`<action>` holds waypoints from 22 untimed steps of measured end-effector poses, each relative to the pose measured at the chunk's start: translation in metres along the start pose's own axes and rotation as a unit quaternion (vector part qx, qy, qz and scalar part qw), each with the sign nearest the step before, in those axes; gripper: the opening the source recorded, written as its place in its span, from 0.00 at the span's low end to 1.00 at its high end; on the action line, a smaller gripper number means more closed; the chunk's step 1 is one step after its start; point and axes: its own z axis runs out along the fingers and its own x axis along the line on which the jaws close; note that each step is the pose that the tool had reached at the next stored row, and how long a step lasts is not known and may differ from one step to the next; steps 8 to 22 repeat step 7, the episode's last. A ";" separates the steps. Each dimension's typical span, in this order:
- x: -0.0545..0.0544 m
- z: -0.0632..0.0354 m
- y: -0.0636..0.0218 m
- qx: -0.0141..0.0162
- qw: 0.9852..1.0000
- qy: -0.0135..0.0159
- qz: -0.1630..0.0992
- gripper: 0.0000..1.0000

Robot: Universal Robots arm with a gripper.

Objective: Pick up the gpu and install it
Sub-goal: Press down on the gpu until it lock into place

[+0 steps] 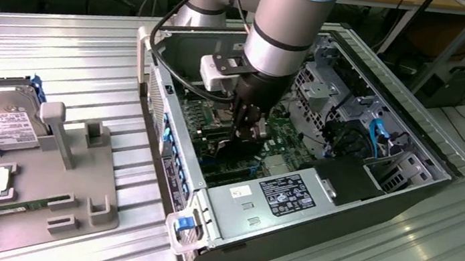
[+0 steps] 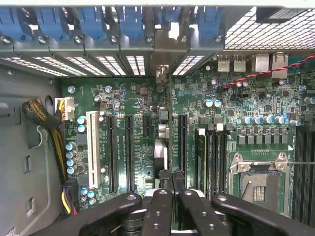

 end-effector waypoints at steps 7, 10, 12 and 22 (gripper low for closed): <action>0.000 -0.0126 0.0002 0.004 1.000 0.000 0.000 0.11; 0.000 -0.0126 0.0002 0.004 1.000 0.000 0.000 0.11; 0.000 -0.0126 0.0002 0.004 1.000 0.000 0.000 0.11; 0.000 -0.0126 0.0002 0.004 1.000 0.000 0.000 0.11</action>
